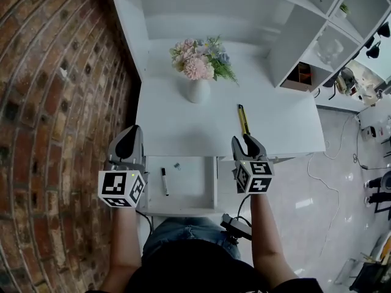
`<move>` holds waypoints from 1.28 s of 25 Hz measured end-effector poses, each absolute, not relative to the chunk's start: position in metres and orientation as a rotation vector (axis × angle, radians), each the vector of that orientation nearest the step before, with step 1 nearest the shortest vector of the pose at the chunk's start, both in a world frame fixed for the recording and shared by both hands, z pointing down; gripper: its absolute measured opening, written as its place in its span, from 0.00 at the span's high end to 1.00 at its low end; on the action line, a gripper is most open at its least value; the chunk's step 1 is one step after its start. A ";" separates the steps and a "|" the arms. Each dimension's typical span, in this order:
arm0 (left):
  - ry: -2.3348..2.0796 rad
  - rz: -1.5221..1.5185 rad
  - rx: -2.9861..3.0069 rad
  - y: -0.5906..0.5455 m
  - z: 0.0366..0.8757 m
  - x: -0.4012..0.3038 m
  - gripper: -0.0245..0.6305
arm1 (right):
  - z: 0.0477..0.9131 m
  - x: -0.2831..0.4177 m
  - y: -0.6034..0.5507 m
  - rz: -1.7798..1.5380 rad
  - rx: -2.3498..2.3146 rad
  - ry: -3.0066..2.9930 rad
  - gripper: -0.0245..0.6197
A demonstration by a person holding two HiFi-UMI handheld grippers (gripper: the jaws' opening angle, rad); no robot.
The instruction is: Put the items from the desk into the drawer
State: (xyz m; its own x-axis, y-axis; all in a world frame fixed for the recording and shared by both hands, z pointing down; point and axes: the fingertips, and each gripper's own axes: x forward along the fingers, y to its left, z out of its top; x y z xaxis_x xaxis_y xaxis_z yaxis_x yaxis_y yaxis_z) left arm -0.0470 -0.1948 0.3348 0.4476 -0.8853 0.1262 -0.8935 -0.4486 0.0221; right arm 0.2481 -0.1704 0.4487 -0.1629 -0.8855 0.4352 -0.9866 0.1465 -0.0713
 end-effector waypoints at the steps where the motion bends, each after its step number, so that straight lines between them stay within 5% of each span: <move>1: -1.603 0.154 2.594 -0.196 0.337 -0.046 0.96 | 0.455 0.256 -0.175 0.511 1.812 -2.119 0.71; 24: -1.583 0.359 2.549 -0.208 0.375 -0.042 0.96 | 0.611 0.350 -0.277 0.868 1.612 -1.695 0.69; 32: -1.626 0.378 2.522 -0.201 0.374 -0.059 0.96 | 0.616 0.350 -0.279 1.000 1.447 -1.611 0.76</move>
State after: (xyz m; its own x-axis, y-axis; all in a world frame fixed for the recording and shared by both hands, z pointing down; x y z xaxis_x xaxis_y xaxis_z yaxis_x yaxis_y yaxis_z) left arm -0.0588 -0.2009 0.3743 0.3925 -0.8790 0.2707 -0.9083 -0.4168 -0.0365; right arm 0.3497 -0.2790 0.6161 -0.0919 -0.4202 0.9028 -0.9955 0.0606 -0.0732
